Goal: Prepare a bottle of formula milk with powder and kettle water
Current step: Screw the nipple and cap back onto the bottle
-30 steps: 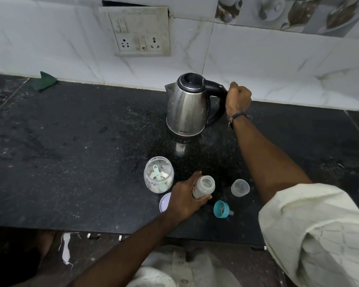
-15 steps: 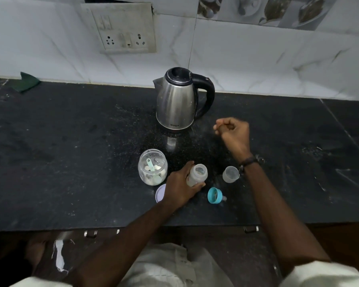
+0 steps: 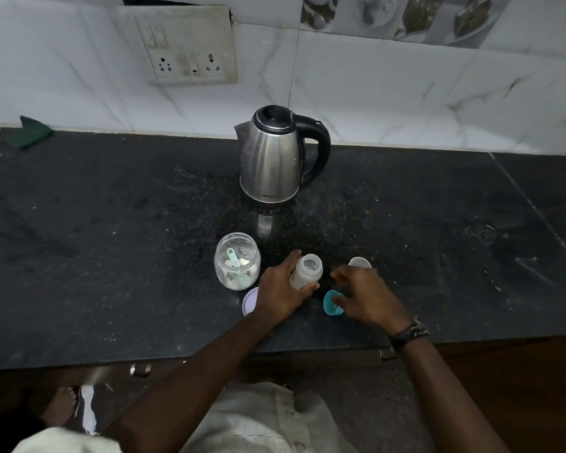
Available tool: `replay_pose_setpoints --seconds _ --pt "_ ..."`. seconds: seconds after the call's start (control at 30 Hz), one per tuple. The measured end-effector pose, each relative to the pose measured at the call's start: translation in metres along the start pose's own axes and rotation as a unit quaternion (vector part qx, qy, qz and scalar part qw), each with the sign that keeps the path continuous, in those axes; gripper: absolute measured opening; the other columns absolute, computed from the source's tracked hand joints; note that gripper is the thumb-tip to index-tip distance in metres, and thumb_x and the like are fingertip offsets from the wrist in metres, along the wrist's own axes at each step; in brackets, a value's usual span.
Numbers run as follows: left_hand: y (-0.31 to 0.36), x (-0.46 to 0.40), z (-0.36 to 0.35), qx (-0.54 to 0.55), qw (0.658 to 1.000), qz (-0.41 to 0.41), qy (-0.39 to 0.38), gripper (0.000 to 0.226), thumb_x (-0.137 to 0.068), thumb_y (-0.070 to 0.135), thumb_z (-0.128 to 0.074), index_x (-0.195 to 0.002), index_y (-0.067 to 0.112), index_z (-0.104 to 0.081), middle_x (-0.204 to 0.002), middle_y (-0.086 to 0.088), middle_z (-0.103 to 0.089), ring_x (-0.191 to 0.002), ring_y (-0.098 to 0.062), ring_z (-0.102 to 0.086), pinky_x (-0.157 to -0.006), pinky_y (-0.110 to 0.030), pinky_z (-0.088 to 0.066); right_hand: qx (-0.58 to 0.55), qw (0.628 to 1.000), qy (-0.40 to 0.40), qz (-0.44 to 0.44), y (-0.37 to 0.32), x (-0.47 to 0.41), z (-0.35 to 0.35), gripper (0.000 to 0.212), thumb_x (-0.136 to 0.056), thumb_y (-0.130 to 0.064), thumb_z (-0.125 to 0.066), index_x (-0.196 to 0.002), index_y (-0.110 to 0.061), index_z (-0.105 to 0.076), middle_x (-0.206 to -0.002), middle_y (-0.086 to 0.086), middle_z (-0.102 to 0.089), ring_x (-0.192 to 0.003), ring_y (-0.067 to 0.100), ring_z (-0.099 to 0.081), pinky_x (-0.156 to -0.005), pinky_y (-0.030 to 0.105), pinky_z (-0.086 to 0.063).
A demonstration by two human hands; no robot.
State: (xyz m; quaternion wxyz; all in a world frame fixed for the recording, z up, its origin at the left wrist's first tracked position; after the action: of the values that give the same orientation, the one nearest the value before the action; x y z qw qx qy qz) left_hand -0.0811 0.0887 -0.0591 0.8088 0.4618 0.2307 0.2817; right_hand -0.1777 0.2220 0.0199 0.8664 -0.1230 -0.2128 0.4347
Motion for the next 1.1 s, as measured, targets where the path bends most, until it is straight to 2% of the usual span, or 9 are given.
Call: replay_pose_setpoints --seconds 0.1,0.23,0.33,0.47,0.57,0.63,0.73,0.87,1.1 --pt "0.000 -0.001 0.000 -0.002 1.000 0.001 -0.002 0.078 -0.069 0.061 -0.077 -0.134 0.027 -0.052 -0.110 0.007 -0.073 -0.101 -0.010 -0.069 -0.086 -0.038 -0.056 0.075 0.995 -0.064 -0.015 0.009 0.005 -0.021 0.050 -0.072 -0.022 -0.076 -0.117 -0.022 -0.054 -0.112 0.003 -0.063 -0.100 0.026 -0.064 -0.076 0.037 -0.053" --pt "0.000 -0.001 0.000 -0.001 1.000 0.000 -0.002 0.080 -0.068 0.062 -0.076 -0.135 0.027 -0.051 -0.112 0.007 -0.073 -0.102 -0.011 -0.069 -0.087 -0.039 -0.056 0.129 0.990 -0.062 -0.015 0.006 0.009 -0.031 0.053 -0.077 -0.022 -0.075 -0.124 -0.019 -0.051 -0.120 0.009 -0.061 -0.106 0.031 -0.062 -0.082 0.040 -0.052" --pt "-0.001 0.000 0.000 0.006 1.000 0.002 0.001 0.083 -0.067 0.061 -0.077 -0.138 0.028 -0.049 -0.115 0.006 -0.073 -0.105 -0.011 -0.069 -0.089 -0.039 -0.056 0.091 0.995 -0.044 -0.018 0.005 0.009 -0.025 0.043 -0.075 -0.028 -0.074 -0.114 -0.020 -0.058 -0.109 0.007 -0.063 -0.098 0.030 -0.064 -0.076 0.037 -0.051" --pt "0.000 0.000 0.001 0.001 1.000 -0.002 0.009 0.086 -0.066 0.061 -0.077 -0.140 0.026 -0.049 -0.116 0.003 -0.073 -0.106 -0.013 -0.069 -0.090 -0.039 -0.056 0.024 0.999 -0.025 0.000 0.000 0.006 -0.006 0.038 -0.071 -0.032 -0.081 -0.103 -0.019 -0.067 -0.093 -0.003 -0.063 -0.083 0.013 -0.060 -0.067 0.027 -0.046" --pt "0.001 0.000 0.001 -0.002 1.000 -0.005 0.007 0.087 -0.067 0.061 -0.076 -0.141 0.025 -0.049 -0.115 0.003 -0.074 -0.106 -0.014 -0.069 -0.089 -0.040 -0.056 0.026 1.000 -0.006 0.013 -0.012 0.004 0.016 0.043 -0.073 -0.031 -0.083 -0.111 -0.015 -0.069 -0.102 0.000 -0.064 -0.090 0.015 -0.061 -0.077 0.032 -0.052" --pt "0.000 -0.001 0.001 0.004 1.000 -0.001 0.006 0.086 -0.067 0.061 -0.077 -0.140 0.026 -0.048 -0.115 0.003 -0.074 -0.105 -0.013 -0.069 -0.089 -0.040 -0.056 0.007 1.000 0.001 0.009 -0.017 0.002 0.027 0.057 -0.073 -0.032 -0.084 -0.123 -0.017 -0.062 -0.113 -0.001 -0.063 -0.100 0.016 -0.061 -0.084 0.032 -0.053" --pt "0.000 -0.001 0.000 -0.002 1.000 -0.006 -0.002 0.082 -0.068 0.063 -0.078 -0.137 0.027 -0.051 -0.110 0.005 -0.074 -0.099 -0.010 -0.070 -0.084 -0.039 -0.057 -0.014 1.000 0.017 0.018 -0.028 -0.001 0.041 0.059 -0.070 -0.031 -0.085 -0.120 -0.024 -0.054 -0.108 -0.004 -0.063 -0.097 0.015 -0.062 -0.082 0.033 -0.054" --pt "0.004 -0.002 0.002 -0.003 1.000 -0.017 -0.007 0.078 -0.071 0.065 -0.076 -0.134 0.025 -0.053 -0.104 0.006 -0.074 -0.093 -0.008 -0.070 -0.079 -0.038 -0.057 0.050 0.996 0.047 0.065 -0.055 -0.008 0.056 0.048 -0.072 -0.030 -0.081 -0.115 -0.027 -0.059 -0.111 -0.002 -0.063 -0.099 0.019 -0.061 -0.085 0.038 -0.052" --pt "0.015 -0.001 0.011 0.026 0.999 -0.025 -0.004 0.067 -0.072 0.056 -0.076 -0.131 0.032 -0.054 -0.101 0.006 -0.075 -0.092 -0.009 -0.071 -0.079 -0.041 -0.057 0.141 0.983 -0.005 0.119 -0.094 -0.024 0.047 0.045 -0.079 -0.020 -0.071 -0.123 -0.024 -0.062 -0.115 0.004 -0.056 -0.106 0.025 -0.057 -0.084 0.039 -0.049"
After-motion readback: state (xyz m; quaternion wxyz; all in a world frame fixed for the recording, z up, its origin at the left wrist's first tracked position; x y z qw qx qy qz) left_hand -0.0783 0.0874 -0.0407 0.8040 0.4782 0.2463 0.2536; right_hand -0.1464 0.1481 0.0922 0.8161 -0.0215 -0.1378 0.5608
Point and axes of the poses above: each hand's wrist, its own x-axis away from the middle knuckle, its own z-axis out of the back of the hand, y = z × x, the point moved 9 cm from there along -x, towards the middle knuckle
